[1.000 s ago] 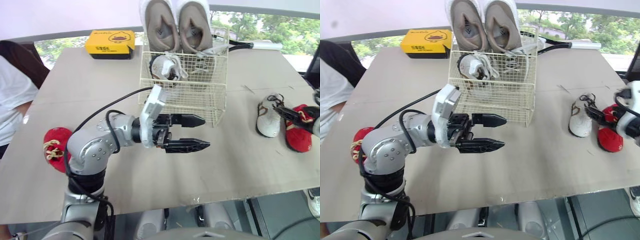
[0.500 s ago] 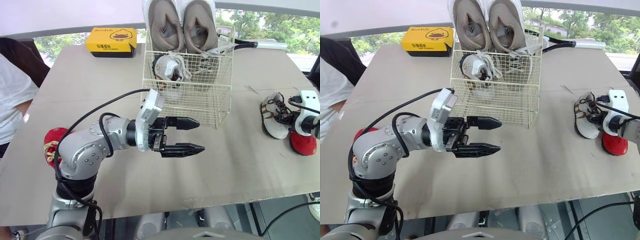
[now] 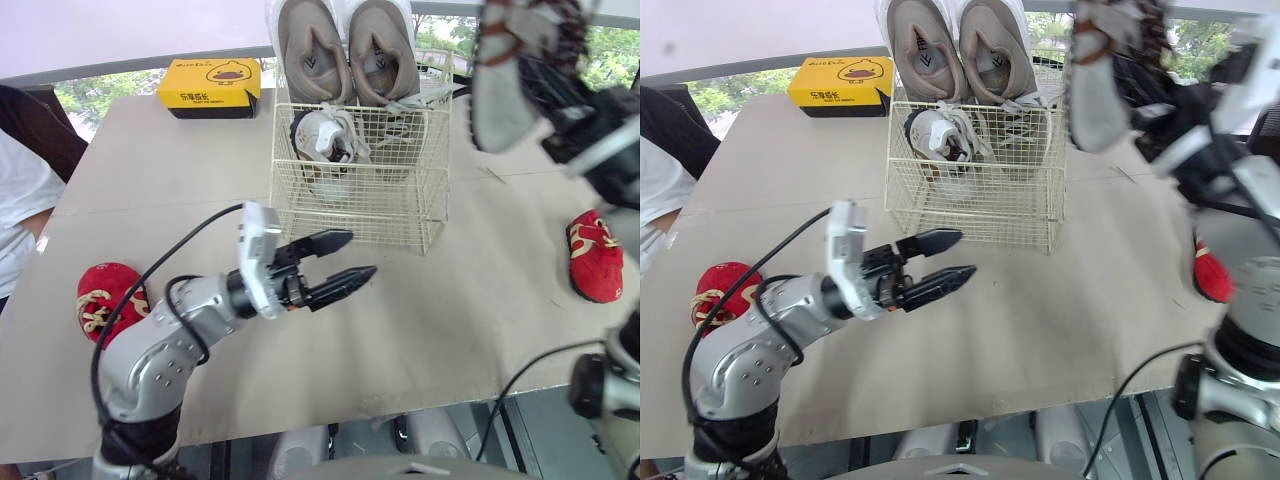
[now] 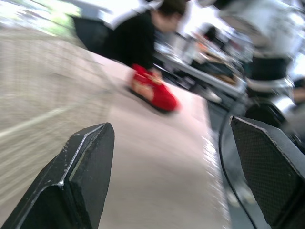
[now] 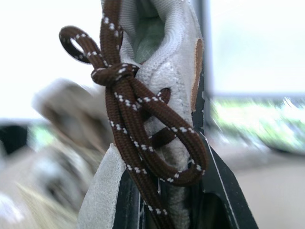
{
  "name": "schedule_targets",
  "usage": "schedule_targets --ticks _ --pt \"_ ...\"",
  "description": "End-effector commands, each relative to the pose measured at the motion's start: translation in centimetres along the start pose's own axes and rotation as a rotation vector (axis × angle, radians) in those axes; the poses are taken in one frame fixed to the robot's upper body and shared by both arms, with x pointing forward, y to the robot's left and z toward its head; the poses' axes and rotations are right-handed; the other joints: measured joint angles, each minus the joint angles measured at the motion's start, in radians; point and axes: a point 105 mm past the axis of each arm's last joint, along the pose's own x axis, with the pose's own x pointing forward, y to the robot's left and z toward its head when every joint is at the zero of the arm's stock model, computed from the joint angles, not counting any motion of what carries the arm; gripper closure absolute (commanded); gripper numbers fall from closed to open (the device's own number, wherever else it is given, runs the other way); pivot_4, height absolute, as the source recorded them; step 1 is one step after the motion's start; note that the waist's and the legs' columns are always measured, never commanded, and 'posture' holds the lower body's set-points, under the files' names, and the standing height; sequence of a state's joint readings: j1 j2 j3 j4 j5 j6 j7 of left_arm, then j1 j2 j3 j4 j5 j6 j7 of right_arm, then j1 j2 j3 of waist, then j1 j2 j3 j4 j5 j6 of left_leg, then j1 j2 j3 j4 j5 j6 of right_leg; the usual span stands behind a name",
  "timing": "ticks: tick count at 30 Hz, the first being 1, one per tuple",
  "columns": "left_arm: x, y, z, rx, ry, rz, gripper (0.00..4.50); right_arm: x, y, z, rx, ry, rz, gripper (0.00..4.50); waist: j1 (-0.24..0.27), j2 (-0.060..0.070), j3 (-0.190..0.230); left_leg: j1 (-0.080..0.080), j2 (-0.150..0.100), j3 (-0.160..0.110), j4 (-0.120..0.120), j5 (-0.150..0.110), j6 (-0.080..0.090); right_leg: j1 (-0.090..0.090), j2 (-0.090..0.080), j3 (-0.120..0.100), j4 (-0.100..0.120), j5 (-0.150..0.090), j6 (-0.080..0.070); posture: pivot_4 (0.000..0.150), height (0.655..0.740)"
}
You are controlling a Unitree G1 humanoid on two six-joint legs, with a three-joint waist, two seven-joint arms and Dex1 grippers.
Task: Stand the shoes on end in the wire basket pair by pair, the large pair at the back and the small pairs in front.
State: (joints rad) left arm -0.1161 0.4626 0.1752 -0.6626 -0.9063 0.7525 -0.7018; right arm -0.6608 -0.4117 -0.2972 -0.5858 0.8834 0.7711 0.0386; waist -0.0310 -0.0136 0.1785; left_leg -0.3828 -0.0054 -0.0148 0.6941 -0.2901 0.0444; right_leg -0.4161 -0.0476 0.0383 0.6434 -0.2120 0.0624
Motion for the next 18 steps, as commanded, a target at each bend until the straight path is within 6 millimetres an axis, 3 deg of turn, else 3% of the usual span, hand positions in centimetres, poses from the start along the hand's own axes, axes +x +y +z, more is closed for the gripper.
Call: schedule_targets --ticks 1,5,9,13,18 --pt "-0.7 -0.7 1.2 0.061 -0.091 0.045 0.31 1.5 0.8 -0.2 -0.104 -0.181 -0.028 4.44 0.009 0.000 0.000 -0.001 -0.002 0.001 0.000 0.000 0.000 -0.001 -0.002 0.001 0.000 0.000 0.000 0.150 0.7400" --pt "-1.0 -1.2 2.0 0.103 -0.151 0.127 0.31 3.2 1.3 -4.2 -0.265 -0.233 -0.038 4.44 0.020 -0.002 -0.001 -0.005 -0.007 0.002 0.000 0.003 -0.005 -0.005 -0.007 0.000 -0.001 0.000 0.000 0.150 0.7400" --pt "-0.1 -2.0 3.3 0.147 -0.185 0.171 0.31 3.8 2.0 -6.6 -0.333 -0.290 -0.030 4.44 0.017 -0.002 -0.001 -0.003 -0.007 0.004 -0.006 0.004 -0.006 -0.006 -0.008 0.002 -0.002 0.000 0.000 0.150 0.7400" --pt "0.8 -3.4 4.1 0.148 -0.208 0.191 0.31 3.6 1.2 -10.2 -0.426 -0.286 -0.087 4.44 0.014 -0.002 -0.001 0.000 -0.006 0.002 -0.011 0.006 -0.010 -0.006 -0.006 0.001 0.000 0.000 0.000 0.150 0.7400" --pt "0.6 -3.1 5.5 0.171 -0.255 0.267 0.31 2.8 0.3 -13.8 -0.475 -0.224 -0.099 4.44 0.008 -0.003 -0.002 0.002 -0.006 0.002 -0.011 0.006 -0.011 -0.005 -0.005 0.002 0.001 0.001 0.000 0.150 0.7400"
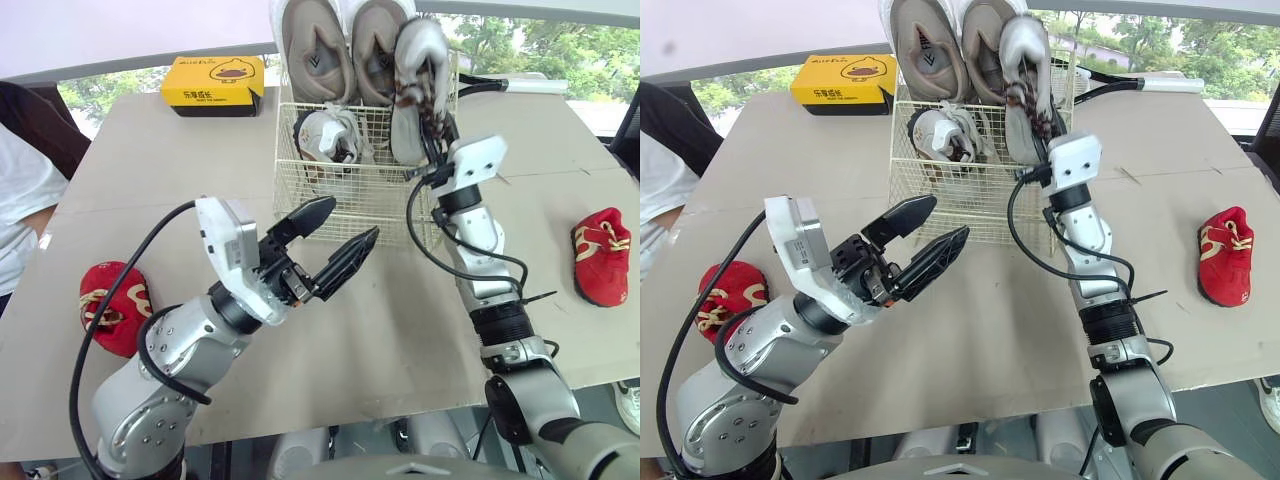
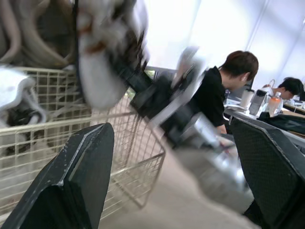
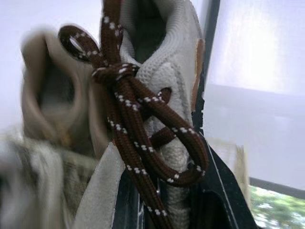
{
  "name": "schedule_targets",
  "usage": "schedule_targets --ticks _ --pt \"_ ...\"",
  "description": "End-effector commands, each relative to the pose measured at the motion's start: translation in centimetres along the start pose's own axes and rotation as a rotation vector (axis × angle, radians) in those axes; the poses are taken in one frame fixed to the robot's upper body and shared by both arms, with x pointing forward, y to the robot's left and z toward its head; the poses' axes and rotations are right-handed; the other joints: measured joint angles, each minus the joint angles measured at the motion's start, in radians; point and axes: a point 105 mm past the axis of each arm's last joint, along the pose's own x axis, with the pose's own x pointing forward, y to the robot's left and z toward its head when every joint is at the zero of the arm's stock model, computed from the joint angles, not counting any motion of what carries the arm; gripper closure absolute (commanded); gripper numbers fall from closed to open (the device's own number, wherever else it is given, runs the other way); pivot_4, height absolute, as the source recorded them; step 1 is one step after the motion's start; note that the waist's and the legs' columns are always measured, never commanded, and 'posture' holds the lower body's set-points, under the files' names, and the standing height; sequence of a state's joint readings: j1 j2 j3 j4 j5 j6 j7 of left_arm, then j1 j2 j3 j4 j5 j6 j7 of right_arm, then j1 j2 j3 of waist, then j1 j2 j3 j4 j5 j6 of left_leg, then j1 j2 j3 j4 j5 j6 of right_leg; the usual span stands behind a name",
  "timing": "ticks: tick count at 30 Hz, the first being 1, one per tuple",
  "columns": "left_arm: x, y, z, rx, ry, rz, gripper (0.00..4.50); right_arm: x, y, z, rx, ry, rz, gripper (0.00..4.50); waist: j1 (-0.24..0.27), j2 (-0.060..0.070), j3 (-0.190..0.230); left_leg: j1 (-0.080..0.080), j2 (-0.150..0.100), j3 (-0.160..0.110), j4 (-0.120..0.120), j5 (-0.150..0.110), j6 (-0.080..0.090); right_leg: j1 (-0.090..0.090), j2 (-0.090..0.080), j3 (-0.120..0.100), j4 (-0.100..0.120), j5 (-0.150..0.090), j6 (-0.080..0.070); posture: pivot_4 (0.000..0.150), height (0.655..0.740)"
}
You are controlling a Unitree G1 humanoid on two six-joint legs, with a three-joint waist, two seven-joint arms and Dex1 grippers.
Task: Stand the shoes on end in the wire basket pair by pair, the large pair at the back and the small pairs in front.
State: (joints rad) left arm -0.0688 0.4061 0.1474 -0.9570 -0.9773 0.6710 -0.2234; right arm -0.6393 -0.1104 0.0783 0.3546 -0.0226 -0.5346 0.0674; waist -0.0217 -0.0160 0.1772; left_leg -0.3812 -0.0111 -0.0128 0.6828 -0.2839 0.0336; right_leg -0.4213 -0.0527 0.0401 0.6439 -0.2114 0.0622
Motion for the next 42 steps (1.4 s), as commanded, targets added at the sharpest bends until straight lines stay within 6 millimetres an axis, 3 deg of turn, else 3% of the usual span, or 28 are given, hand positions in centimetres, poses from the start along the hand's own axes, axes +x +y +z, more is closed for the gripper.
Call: schedule_targets --ticks 1,3,4,8,9,10,12,13,18,21,24,29,31,33,36,37,40,42 --pt "0.1 0.4 1.8 0.052 -0.060 0.037 0.31 -1.1 0.5 -1.6 -0.016 0.020 0.019 4.44 -0.004 -0.002 -0.002 0.002 0.000 0.000 0.000 0.000 0.000 0.002 0.000 0.000 0.000 0.000 0.000 0.150 0.7400" --pt "0.0 1.7 1.6 0.063 -0.040 0.063 0.31 -2.0 0.8 -2.7 0.013 0.055 0.028 4.44 -0.010 -0.005 -0.003 0.006 0.000 -0.001 0.000 -0.002 0.003 0.007 0.001 -0.001 -0.001 0.000 0.000 0.150 0.7400" --pt "-0.2 2.3 1.4 0.059 -0.032 0.069 0.31 -2.5 0.9 -3.1 0.038 0.073 0.032 3.68 -0.013 -0.006 -0.004 0.008 0.000 -0.002 0.000 -0.002 0.003 0.009 0.001 -0.001 -0.001 0.000 -0.001 0.150 0.7400" --pt "-0.3 4.4 1.2 0.056 0.007 0.074 0.31 -3.8 1.0 -2.8 0.104 0.079 0.055 1.77 -0.010 -0.008 -0.005 0.020 0.000 -0.004 -0.001 -0.002 0.004 0.021 0.002 -0.002 -0.003 -0.003 -0.005 0.150 0.7400" --pt "-0.4 4.8 1.1 0.056 0.019 0.077 0.31 -4.1 0.8 -2.5 0.116 0.076 0.057 1.53 -0.007 -0.009 -0.006 0.020 0.000 -0.005 -0.001 -0.002 0.004 0.022 0.002 -0.003 -0.003 -0.003 -0.005 0.150 0.7400" --pt "-0.5 5.1 1.1 0.058 0.031 0.073 0.31 -4.3 0.6 -2.1 0.131 0.078 0.057 0.94 -0.005 -0.009 -0.006 0.020 0.000 -0.006 0.000 -0.002 0.004 0.023 0.002 -0.003 -0.003 -0.003 -0.005 0.150 0.7400" --pt "-0.6 5.4 1.0 0.052 0.048 0.058 0.31 -4.9 0.3 -1.4 0.181 0.093 0.073 0.19 0.003 -0.008 -0.006 0.019 0.000 -0.008 -0.001 -0.002 0.004 0.023 0.001 -0.005 -0.004 -0.003 -0.005 0.150 0.7400" --pt "-0.6 5.4 0.9 0.050 0.054 0.042 0.31 -5.1 -0.1 -0.8 0.192 0.096 0.069 0.04 0.005 -0.008 -0.006 0.019 0.000 -0.009 -0.001 -0.003 0.004 0.023 0.001 -0.006 -0.004 -0.003 -0.005 0.150 0.7400" --pt "-1.1 5.8 0.5 0.022 0.059 0.037 0.31 -6.3 -0.9 2.6 0.268 0.144 0.164 0.04 0.008 -0.004 -0.003 0.013 0.000 -0.011 -0.004 -0.002 0.004 0.018 -0.001 -0.009 -0.005 -0.003 -0.005 0.150 0.7400" --pt "-1.9 6.9 0.5 -0.022 0.020 0.114 0.31 -7.1 0.6 5.0 0.334 0.192 0.382 0.04 0.004 0.000 -0.001 0.010 -0.001 -0.010 -0.004 -0.002 0.004 0.014 -0.002 -0.009 -0.005 -0.003 -0.005 0.150 0.7400" --pt "-4.1 9.6 1.2 -0.025 -0.057 0.323 0.31 -8.5 2.2 7.3 0.423 0.255 0.628 0.04 0.004 0.000 -0.001 0.004 0.000 -0.011 -0.005 -0.002 0.004 0.008 -0.001 -0.010 -0.004 -0.002 -0.003 0.150 0.7400" --pt "-10.0 15.1 6.2 0.079 -0.260 0.774 0.15 -9.1 3.5 7.7 0.471 0.316 0.817 0.01 0.010 -0.001 0.000 0.001 0.002 -0.017 -0.004 -0.002 0.004 0.007 -0.001 -0.017 -0.005 -0.001 -0.002 0.150 0.7400" --pt "-15.0 17.9 10.1 0.239 -0.316 1.026 0.15 -8.5 4.0 7.4 0.502 0.305 0.830 0.01 0.009 -0.002 0.000 0.001 0.002 -0.018 -0.004 -0.002 0.003 0.008 0.000 -0.018 -0.005 -0.002 -0.003 0.150 0.7400" --pt "-19.1 19.0 12.3 0.351 -0.308 1.188 0.15 -8.0 4.6 7.1 0.529 0.294 0.845 0.01 0.005 -0.003 -0.001 0.001 0.002 -0.018 -0.004 -0.002 0.003 0.008 0.000 -0.018 -0.006 -0.002 -0.003 0.150 0.7400" --pt "-22.9 18.6 11.0 0.367 -0.154 1.243 0.15 -7.9 5.8 7.1 0.571 0.277 0.901 0.01 -0.002 -0.002 0.000 0.001 0.002 -0.016 -0.006 -0.002 0.003 0.007 0.002 -0.017 -0.008 -0.002 -0.002 0.150 0.7400" --pt "-23.8 18.0 9.3 0.322 -0.051 1.223 0.15 -7.9 6.1 7.2 0.581 0.271 0.919 0.01 -0.008 -0.003 0.000 0.001 0.001 -0.016 -0.007 -0.002 0.003 0.007 0.000 -0.017 -0.008 -0.001 -0.001 0.150 0.7400" --pt "-25.2 14.5 4.8 0.226 0.183 1.083 0.15 -7.7 6.7 7.3 0.606 0.260 0.942 0.01 -0.006 -0.006 -0.001 -0.002 0.000 -0.014 -0.012 0.001 -0.002 0.006 -0.004 -0.016 -0.018 -0.001 0.000 0.150 0.7400" --pt "-26.3 12.4 3.0 0.144 0.238 1.048 0.15 -7.9 6.8 7.4 0.615 0.260 0.962 0.01 0.005 -0.010 -0.003 -0.008 0.000 -0.016 -0.012 0.001 -0.002 0.002 -0.011 -0.020 -0.020 -0.001 0.000 0.150 0.7400"
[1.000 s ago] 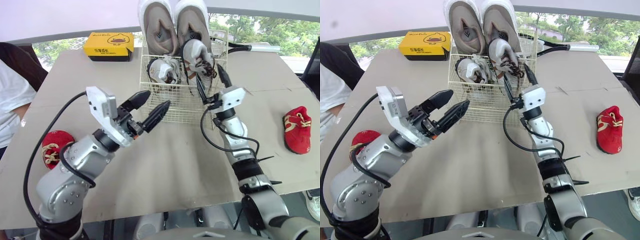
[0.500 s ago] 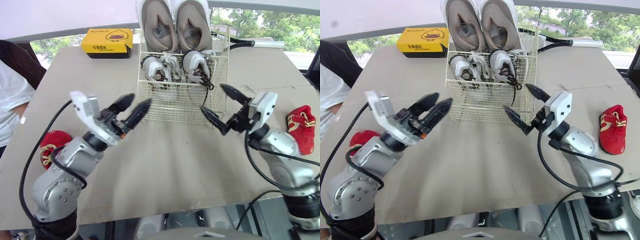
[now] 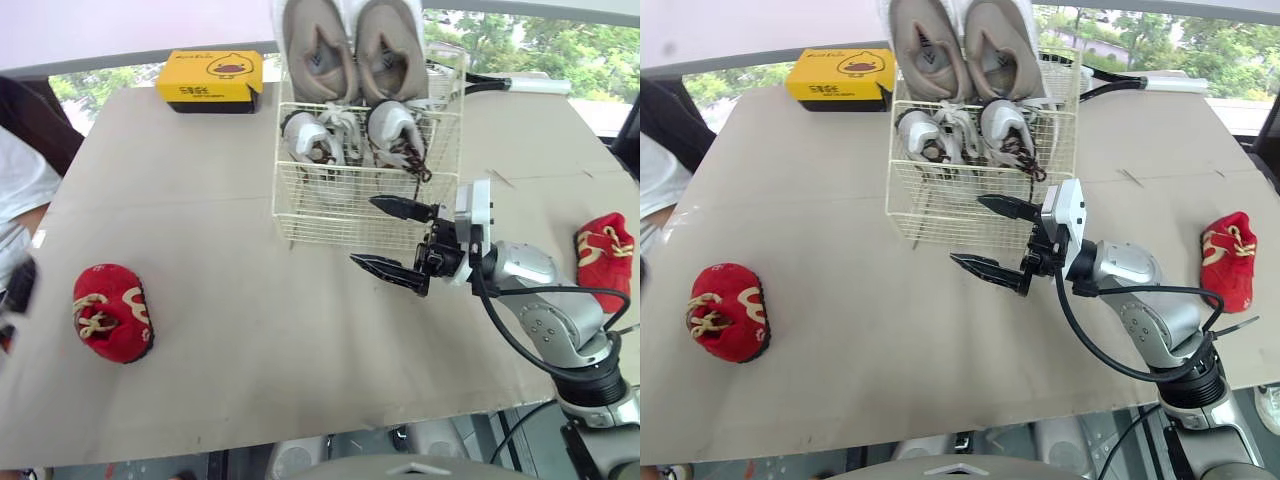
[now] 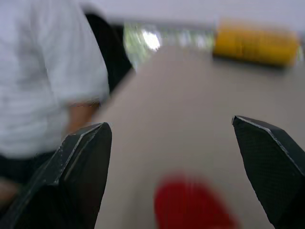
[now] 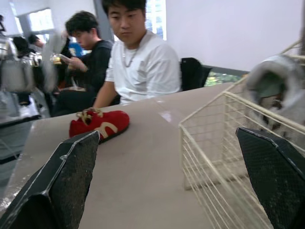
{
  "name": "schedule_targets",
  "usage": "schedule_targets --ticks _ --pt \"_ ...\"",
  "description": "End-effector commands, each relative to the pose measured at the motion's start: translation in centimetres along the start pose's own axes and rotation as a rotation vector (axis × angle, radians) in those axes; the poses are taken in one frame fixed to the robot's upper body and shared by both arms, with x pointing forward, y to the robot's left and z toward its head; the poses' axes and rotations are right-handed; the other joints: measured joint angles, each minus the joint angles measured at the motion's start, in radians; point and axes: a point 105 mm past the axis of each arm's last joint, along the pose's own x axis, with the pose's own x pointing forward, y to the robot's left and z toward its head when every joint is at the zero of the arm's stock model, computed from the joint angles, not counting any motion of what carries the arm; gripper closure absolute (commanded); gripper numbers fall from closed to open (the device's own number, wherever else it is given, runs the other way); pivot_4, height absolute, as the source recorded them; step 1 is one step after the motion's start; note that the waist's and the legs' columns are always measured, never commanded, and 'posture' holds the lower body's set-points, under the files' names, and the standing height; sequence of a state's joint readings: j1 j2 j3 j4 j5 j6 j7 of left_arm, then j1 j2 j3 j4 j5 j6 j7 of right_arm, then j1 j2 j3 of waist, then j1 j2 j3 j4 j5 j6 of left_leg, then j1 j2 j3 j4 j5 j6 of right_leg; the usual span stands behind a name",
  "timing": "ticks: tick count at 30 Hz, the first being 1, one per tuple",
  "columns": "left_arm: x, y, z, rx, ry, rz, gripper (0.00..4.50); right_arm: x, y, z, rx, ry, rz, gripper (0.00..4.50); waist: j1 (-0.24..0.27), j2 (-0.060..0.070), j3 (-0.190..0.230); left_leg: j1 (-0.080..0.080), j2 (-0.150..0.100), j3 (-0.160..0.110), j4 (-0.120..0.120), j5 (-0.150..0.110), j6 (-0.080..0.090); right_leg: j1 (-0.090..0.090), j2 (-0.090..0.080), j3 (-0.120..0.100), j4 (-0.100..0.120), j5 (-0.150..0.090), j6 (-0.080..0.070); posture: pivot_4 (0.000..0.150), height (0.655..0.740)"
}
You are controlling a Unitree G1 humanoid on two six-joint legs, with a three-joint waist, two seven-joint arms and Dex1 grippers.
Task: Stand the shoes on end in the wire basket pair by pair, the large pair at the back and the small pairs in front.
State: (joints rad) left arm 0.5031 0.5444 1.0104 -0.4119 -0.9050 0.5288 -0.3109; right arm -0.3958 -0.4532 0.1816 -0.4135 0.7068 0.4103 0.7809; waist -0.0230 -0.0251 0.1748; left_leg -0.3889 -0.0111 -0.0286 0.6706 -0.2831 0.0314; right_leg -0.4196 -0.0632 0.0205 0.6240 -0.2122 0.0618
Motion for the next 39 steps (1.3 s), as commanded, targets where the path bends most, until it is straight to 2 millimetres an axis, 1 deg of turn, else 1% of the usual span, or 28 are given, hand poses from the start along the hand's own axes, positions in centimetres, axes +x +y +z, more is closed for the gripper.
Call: schedule_targets --ticks 1,4,7,9,12,15,18,21,25,26,29,32,33,37,39 --pt "-2.9 -1.5 -0.4 -0.011 0.039 -0.121 0.15 0.1 0.6 0.8 -0.026 -0.019 0.047 0.01 0.010 -0.001 -0.001 -0.001 0.000 -0.001 0.000 0.000 0.000 0.000 -0.001 -0.001 0.000 -0.001 -0.002 0.150 0.7400" --pt "-5.3 -1.6 -2.9 -0.048 0.118 -0.154 0.15 0.0 0.7 0.5 -0.020 -0.002 0.052 0.01 0.016 0.000 0.000 -0.003 -0.001 -0.005 0.000 -0.003 0.004 0.000 -0.006 -0.003 -0.001 -0.002 -0.005 0.150 0.7400" --pt "-6.9 -3.0 -5.1 -0.110 0.159 -0.207 0.15 -0.1 0.7 0.1 -0.020 0.018 0.054 0.01 0.013 0.001 0.000 -0.003 -0.001 -0.003 0.000 -0.002 0.004 0.000 -0.009 -0.005 0.000 -0.003 -0.005 0.150 0.7400" --pt "-7.0 -3.7 -6.1 -0.121 0.147 -0.208 0.15 -0.4 0.5 0.1 -0.026 0.030 0.050 0.01 0.014 0.002 0.000 -0.003 -0.001 -0.003 0.000 -0.002 0.004 0.000 -0.009 -0.006 0.000 -0.002 -0.006 0.150 0.7400" --pt "-6.6 -4.5 -7.3 -0.119 0.138 -0.205 0.15 -0.7 0.3 -0.1 -0.035 0.048 0.037 0.01 0.015 0.001 0.000 -0.003 -0.001 -0.004 0.001 -0.002 0.004 0.000 -0.008 -0.007 0.000 -0.002 -0.006 0.150 0.7400" --pt "-5.1 -6.4 -7.9 -0.125 0.109 -0.226 0.15 -1.1 0.1 -0.3 -0.048 0.070 0.015 0.01 0.015 0.001 -0.001 -0.003 -0.001 -0.003 0.002 -0.002 0.004 0.001 -0.006 -0.008 0.000 -0.002 -0.006 0.150 0.7400" --pt "-3.3 -7.2 -8.1 -0.103 0.087 -0.195 0.15 -1.4 0.3 -0.4 -0.055 0.083 0.003 0.01 0.016 0.001 -0.001 -0.004 -0.002 -0.003 0.003 -0.002 0.004 0.001 -0.006 -0.010 0.000 -0.002 -0.006 0.150 0.7400" --pt "-1.3 -7.3 -8.5 -0.054 0.074 -0.115 0.15 -1.7 0.5 -0.4 -0.057 0.092 -0.008 0.01 0.016 0.001 -0.001 -0.004 -0.002 -0.003 0.003 -0.002 0.004 0.001 -0.006 -0.010 0.001 -0.001 -0.005 0.150 0.7400" --pt "1.2 -8.1 -8.0 -0.047 0.000 -0.022 0.15 -2.1 0.6 -0.3 -0.063 0.106 -0.031 0.01 0.017 0.001 -0.001 -0.003 -0.002 -0.004 0.004 -0.002 0.004 0.001 -0.005 -0.010 0.002 0.000 -0.003 0.150 0.7400" --pt "1.8 -7.9 -8.2 -0.021 -0.007 0.025 0.15 -2.2 0.6 -0.3 -0.066 0.111 -0.037 0.01 0.018 0.001 -0.001 -0.003 -0.002 -0.004 0.004 -0.002 0.004 0.001 -0.005 -0.010 0.003 0.001 -0.002 0.150 0.7400" --pt "2.6 -6.8 -8.8 -0.007 -0.014 0.164 0.15 -2.5 0.5 -0.3 -0.073 0.125 -0.050 0.01 0.018 0.001 -0.001 -0.003 -0.002 -0.004 0.005 -0.001 0.004 0.002 -0.001 -0.010 0.003 0.001 -0.001 0.150 0.7400" --pt "3.2 -6.5 -9.2 -0.030 -0.026 0.249 0.15 -2.7 0.5 -0.4 -0.074 0.134 -0.057 0.01 0.017 0.001 -0.001 -0.003 -0.002 -0.004 0.005 -0.001 0.004 0.002 -0.001 -0.009 0.003 0.001 -0.001 0.150 0.7400" --pt "3.4 -6.6 -9.2 -0.036 -0.030 0.262 0.15 -2.7 0.4 -0.4 -0.074 0.136 -0.057 0.01 0.017 0.001 -0.001 -0.003 -0.002 -0.004 0.005 -0.001 0.004 0.002 -0.001 -0.009 0.003 0.001 -0.001 0.150 0.7400" --pt "4.1 -8.3 -9.3 -0.047 -0.037 0.275 0.15 -2.7 0.7 -0.6 -0.069 0.142 -0.053 0.01 0.017 0.001 -0.002 -0.002 -0.001 -0.004 0.005 -0.001 0.004 0.002 -0.001 -0.009 0.004 0.001 -0.001 0.150 0.7400" --pt "4.1 -8.4 -9.2 -0.049 -0.048 0.299 0.15 -2.7 0.7 -0.7 -0.066 0.144 -0.049 0.01 0.018 0.002 -0.002 -0.002 -0.001 -0.004 0.005 -0.001 0.004 0.002 -0.001 -0.009 0.004 0.001 -0.001 0.150 0.7400"
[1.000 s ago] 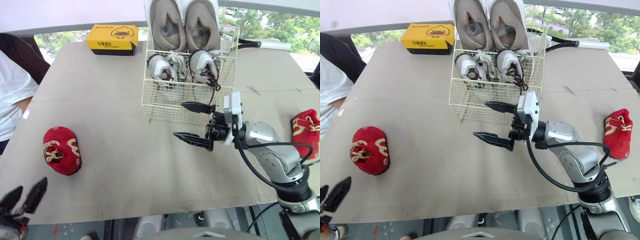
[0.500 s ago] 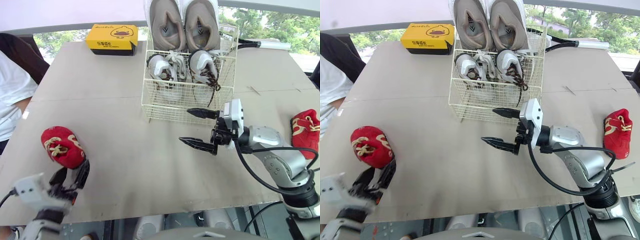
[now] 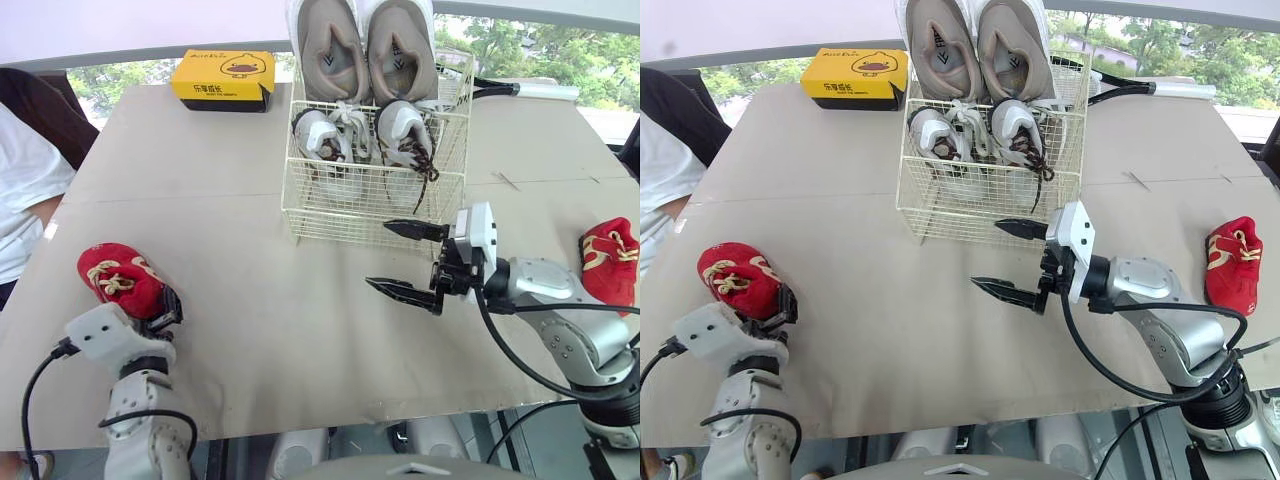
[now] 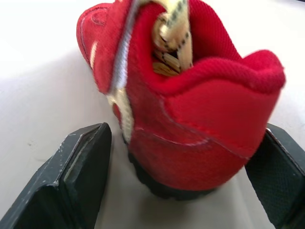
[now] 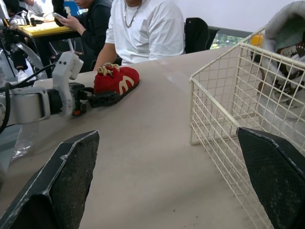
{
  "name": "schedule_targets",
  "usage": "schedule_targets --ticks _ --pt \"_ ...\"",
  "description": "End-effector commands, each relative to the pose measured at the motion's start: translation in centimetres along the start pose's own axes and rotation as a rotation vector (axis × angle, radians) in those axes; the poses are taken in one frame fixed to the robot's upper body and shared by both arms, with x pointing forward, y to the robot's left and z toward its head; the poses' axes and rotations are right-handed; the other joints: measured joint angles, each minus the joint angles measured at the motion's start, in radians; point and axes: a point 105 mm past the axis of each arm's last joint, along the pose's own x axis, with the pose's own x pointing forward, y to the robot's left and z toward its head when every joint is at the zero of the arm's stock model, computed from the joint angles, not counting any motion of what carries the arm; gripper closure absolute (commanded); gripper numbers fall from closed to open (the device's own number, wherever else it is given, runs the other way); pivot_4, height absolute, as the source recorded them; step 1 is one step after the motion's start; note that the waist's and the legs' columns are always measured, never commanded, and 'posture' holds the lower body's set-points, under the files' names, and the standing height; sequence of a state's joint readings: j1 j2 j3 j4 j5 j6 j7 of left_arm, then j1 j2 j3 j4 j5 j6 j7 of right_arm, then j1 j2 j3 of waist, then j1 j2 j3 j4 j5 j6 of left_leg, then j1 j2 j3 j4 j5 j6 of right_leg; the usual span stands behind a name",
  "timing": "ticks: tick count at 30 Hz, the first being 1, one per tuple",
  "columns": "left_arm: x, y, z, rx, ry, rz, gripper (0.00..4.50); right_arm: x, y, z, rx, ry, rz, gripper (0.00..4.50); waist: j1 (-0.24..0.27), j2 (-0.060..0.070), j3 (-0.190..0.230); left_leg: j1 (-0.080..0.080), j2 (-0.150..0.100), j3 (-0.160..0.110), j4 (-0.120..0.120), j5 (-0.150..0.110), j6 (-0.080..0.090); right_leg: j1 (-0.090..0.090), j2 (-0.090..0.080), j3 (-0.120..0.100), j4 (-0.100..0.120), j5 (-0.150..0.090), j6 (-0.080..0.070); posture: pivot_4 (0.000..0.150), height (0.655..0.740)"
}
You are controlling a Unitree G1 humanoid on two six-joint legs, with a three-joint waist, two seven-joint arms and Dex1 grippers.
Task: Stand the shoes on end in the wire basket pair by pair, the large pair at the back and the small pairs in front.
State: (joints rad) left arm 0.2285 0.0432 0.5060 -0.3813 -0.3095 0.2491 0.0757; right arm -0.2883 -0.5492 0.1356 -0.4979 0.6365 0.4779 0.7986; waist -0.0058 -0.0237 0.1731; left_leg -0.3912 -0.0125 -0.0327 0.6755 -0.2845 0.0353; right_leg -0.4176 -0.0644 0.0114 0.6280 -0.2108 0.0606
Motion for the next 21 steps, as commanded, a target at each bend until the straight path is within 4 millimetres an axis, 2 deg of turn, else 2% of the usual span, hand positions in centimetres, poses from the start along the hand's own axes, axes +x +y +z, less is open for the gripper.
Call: schedule_targets --ticks 1,2,3,4,5,8,10,12,14,17,19,21 --pt "-0.2 0.2 0.5 0.002 -0.039 0.047 0.15 -0.2 0.3 1.1 -0.047 -0.022 0.006 0.01 0.001 0.000 0.000 0.000 0.000 0.000 0.000 0.000 0.000 0.000 0.000 0.000 0.000 0.000 0.000 0.150 0.7400" --pt "-0.2 0.3 0.5 -0.008 -0.049 0.048 0.67 -0.2 0.3 1.1 -0.047 -0.021 0.008 0.00 0.001 0.000 0.000 0.000 0.000 0.000 0.000 0.000 0.000 0.000 0.000 0.000 0.000 0.000 0.000 0.150 0.7400" --pt "-0.3 0.5 0.8 -0.014 -0.066 0.047 0.90 -0.2 0.2 1.1 -0.047 -0.020 0.008 0.00 0.001 0.000 0.000 0.000 0.000 0.000 0.001 0.000 0.000 0.000 0.000 0.000 0.000 0.000 0.000 0.150 0.7400" --pt "-0.3 0.5 1.1 -0.017 -0.077 0.045 1.54 -0.2 0.2 1.1 -0.047 -0.019 0.008 0.00 0.001 0.000 0.000 0.000 0.000 0.000 0.001 0.000 0.000 0.000 0.000 0.000 0.000 0.000 0.000 0.150 0.7400" --pt "-0.3 0.6 1.5 -0.016 -0.098 0.041 1.82 -0.2 0.2 1.1 -0.049 -0.017 0.007 0.00 0.002 0.000 0.000 0.000 0.000 0.000 0.001 0.000 0.000 0.000 0.000 0.000 0.000 0.000 0.000 0.150 0.7400" --pt "-0.4 0.6 3.3 -0.001 -0.184 0.018 2.28 -0.2 0.0 1.1 -0.054 -0.012 0.006 0.00 0.002 0.000 0.000 0.000 0.000 0.000 0.001 0.000 0.000 0.000 0.000 0.000 0.000 0.000 0.000 0.150 0.7400" --pt "-0.1 0.0 5.4 0.027 -0.278 -0.017 2.44 -0.2 0.0 1.3 -0.056 -0.014 0.006 0.00 0.003 0.000 0.000 -0.001 0.000 0.000 0.001 0.000 0.000 0.000 0.000 -0.001 0.000 0.000 0.000 0.150 0.7400" --pt "0.5 -1.8 8.8 0.064 -0.402 -0.091 2.45 0.0 -0.1 1.8 -0.057 -0.029 0.006 0.00 0.008 0.000 0.000 -0.001 0.000 -0.001 0.001 0.000 0.000 0.000 0.000 -0.001 0.000 0.000 0.000 0.150 0.7400" --pt "0.9 -5.1 12.7 0.091 -0.541 -0.226 2.47 0.1 -0.2 2.6 -0.064 -0.049 0.009 0.00 0.020 0.000 0.000 -0.001 0.000 -0.002 0.002 0.000 -0.001 0.000 0.002 -0.003 0.000 0.000 0.000 0.150 0.7400" --pt "0.8 -9.9 17.2 0.130 -0.695 -0.446 2.47 0.3 -0.9 4.0 -0.098 -0.074 -0.002 0.00 0.025 0.000 0.000 -0.004 0.000 -0.004 0.008 0.001 -0.001 0.001 0.002 -0.005 0.003 0.000 -0.001 0.150 0.7400" --pt "0.6 -12.4 19.3 0.149 -0.756 -0.588 2.50 0.4 -1.6 5.2 -0.138 -0.084 -0.013 0.00 0.023 0.000 0.000 -0.005 -0.002 -0.004 0.010 0.001 -0.001 0.001 0.001 -0.005 0.003 0.000 0.000 0.150 0.7400" --pt "0.1 -14.3 20.2 0.176 -0.787 -0.722 2.50 0.4 -2.0 6.1 -0.164 -0.091 -0.013 0.00 0.016 0.000 0.000 -0.004 -0.003 -0.002 0.010 0.003 -0.005 0.001 0.001 -0.003 0.003 0.000 0.000 0.150 0.7400"
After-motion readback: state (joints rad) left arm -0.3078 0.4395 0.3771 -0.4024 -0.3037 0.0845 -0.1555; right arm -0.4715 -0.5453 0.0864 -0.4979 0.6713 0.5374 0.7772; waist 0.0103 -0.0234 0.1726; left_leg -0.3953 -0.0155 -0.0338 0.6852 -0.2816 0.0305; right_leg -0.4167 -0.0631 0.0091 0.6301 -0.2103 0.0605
